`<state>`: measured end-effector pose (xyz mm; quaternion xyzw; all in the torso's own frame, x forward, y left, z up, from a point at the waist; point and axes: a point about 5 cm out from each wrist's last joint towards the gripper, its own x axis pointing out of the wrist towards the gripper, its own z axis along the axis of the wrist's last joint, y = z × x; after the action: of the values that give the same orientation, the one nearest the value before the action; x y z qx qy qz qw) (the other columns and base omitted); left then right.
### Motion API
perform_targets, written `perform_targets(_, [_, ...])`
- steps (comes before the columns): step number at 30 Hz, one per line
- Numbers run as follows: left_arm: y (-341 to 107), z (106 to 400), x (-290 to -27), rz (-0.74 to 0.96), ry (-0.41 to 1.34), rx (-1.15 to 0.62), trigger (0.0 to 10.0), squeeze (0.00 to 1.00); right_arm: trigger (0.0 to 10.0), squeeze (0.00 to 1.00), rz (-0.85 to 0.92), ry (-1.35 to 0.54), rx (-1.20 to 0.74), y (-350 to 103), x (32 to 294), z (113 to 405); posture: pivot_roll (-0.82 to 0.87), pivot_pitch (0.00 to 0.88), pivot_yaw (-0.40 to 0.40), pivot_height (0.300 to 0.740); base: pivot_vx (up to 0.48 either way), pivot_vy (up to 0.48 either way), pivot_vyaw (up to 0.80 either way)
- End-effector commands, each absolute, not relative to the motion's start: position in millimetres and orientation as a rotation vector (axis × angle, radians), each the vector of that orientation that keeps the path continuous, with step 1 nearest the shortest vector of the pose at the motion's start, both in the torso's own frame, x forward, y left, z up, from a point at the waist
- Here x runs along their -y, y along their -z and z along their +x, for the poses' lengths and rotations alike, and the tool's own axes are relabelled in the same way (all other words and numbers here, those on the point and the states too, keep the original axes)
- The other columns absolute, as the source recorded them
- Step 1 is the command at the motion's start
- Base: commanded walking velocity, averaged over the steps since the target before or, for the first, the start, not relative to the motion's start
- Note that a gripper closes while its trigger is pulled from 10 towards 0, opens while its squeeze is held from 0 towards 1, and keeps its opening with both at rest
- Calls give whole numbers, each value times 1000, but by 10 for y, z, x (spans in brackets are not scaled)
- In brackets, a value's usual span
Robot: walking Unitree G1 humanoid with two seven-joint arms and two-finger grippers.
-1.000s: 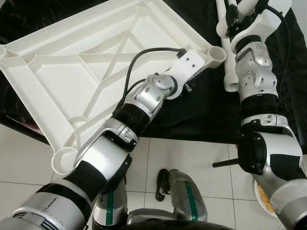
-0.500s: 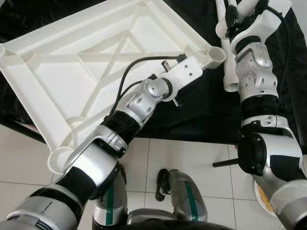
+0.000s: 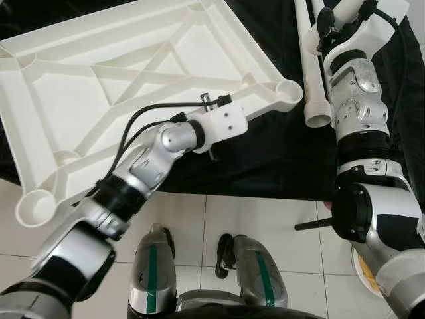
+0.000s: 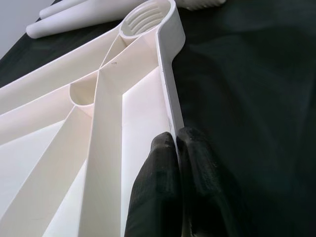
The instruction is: Building children table
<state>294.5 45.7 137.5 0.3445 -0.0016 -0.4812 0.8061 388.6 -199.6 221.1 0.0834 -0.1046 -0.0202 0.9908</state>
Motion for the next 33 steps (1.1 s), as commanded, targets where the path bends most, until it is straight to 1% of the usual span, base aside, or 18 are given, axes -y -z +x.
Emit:
perform_targets(1, [-1075,2754,-603,753,1246,-182,0,0,10000,0,172,30,200,-2215,1977,3903,114,92,-66,740,0,0,0])
perform_targets(11, [-1162,2538,-791,745,1326,-162,0,0,10000,0,155,-12,169,-2167,1933,3914,119,85,-79,740,0,0,0])
perform_targets(19, [-1202,2513,-793,759,1310,-122,0,0,10000,0,103,-96,134,-2115,1811,3910,125,77,-90,740,0,0,0])
perform_targets(20, [-1204,2512,-794,762,1306,-122,1373,0,10000,0,98,-108,131,-2113,1798,3906,125,77,-90,740,0,0,0])
perform_targets(21, [-1198,2543,-796,782,1284,-119,10000,0,10000,0,83,-126,130,-2111,1778,3897,124,74,-91,740,0,0,0])
perform_targets(27, [-1187,2579,-806,790,1277,-131,10000,0,10000,0,66,-149,129,-2106,1755,3880,122,64,-92,740,0,0,0])
perform_targets(33, [-1229,2682,-851,806,1237,-126,10000,0,10000,0,65,-205,121,-2114,1769,3805,118,54,-89,740,0,0,0])
